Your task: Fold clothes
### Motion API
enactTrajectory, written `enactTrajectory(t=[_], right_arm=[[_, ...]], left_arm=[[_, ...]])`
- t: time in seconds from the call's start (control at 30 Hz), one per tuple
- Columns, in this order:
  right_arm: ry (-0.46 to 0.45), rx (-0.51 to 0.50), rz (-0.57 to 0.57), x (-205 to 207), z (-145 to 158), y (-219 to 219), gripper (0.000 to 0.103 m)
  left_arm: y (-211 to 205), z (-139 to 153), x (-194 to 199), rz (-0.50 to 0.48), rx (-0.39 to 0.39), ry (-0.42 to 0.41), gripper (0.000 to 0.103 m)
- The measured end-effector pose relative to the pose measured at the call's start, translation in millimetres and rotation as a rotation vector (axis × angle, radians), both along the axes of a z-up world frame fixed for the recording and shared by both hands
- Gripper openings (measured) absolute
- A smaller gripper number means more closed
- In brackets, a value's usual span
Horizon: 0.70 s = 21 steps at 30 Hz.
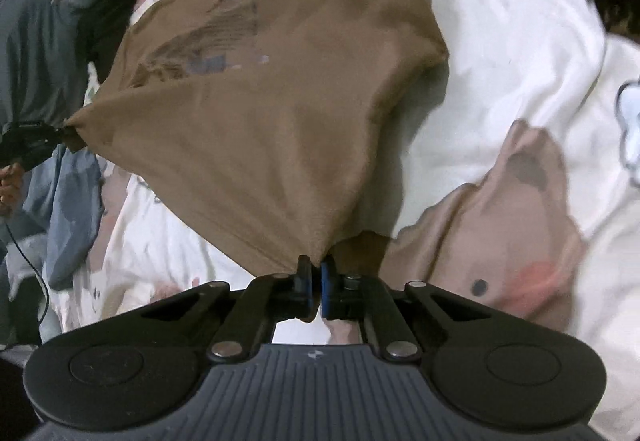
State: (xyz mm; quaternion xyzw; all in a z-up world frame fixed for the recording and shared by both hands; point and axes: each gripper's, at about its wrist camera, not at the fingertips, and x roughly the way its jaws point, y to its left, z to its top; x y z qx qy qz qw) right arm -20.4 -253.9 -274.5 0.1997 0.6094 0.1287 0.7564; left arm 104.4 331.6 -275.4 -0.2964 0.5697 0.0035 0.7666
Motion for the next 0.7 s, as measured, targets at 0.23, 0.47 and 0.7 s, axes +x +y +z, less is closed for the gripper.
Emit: enactTrajectory(t=[0.23, 0.47, 0.7], right_arm=[[0.001, -0.095, 0.09, -11.2, 31.0, -6.4, 0.001], [0.047, -0.091, 0.082, -9.0, 17.1, -24.4, 0.008], [0.034, -0.054, -0.01, -10.5, -24.0, -37.6, 0.045]], left_arm=[[-5.7, 6.4, -60.0, -0.001, -0.036, 0.043, 0.004], [-11.2, 11.3, -111.0, 0.013, -0.032, 0.071, 0.004], [-1.1, 29.6, -94.6, 0.028, 0.051, 0.019, 0.004]])
